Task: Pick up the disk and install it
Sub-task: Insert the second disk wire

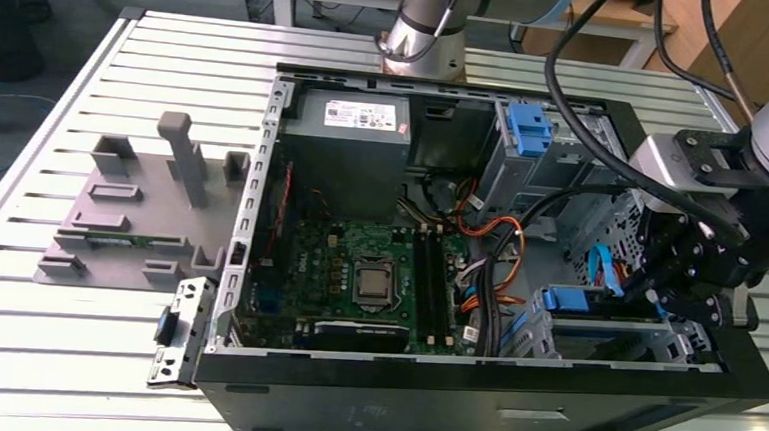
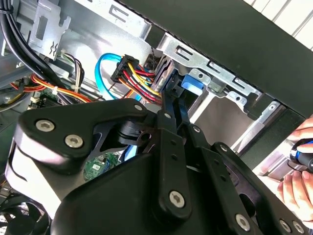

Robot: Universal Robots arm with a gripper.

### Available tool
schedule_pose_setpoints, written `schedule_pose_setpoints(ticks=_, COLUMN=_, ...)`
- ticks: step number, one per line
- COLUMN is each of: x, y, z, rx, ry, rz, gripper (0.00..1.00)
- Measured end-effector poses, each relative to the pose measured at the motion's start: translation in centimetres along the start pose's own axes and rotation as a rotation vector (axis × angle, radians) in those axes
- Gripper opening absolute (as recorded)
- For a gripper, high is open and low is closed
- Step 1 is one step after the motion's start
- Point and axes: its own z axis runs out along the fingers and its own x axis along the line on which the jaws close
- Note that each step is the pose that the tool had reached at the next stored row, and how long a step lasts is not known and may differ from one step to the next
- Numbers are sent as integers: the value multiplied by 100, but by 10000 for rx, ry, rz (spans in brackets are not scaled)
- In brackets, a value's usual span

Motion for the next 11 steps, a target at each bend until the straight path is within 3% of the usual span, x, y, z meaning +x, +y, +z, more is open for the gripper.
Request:
schedule_pose_setpoints(ticks=5, x=0, y=0, z=7, rx=0, ry=-13, rz=0, gripper=18)
schedule_pose_setpoints(ticks=6, x=0, y=0, z=5, rx=0, ry=-8, rz=1, gripper=24)
schedule_pose_setpoints(ticks=11, x=-1, y=0, z=-23, rx=1, ry=-2, rz=1, gripper=24)
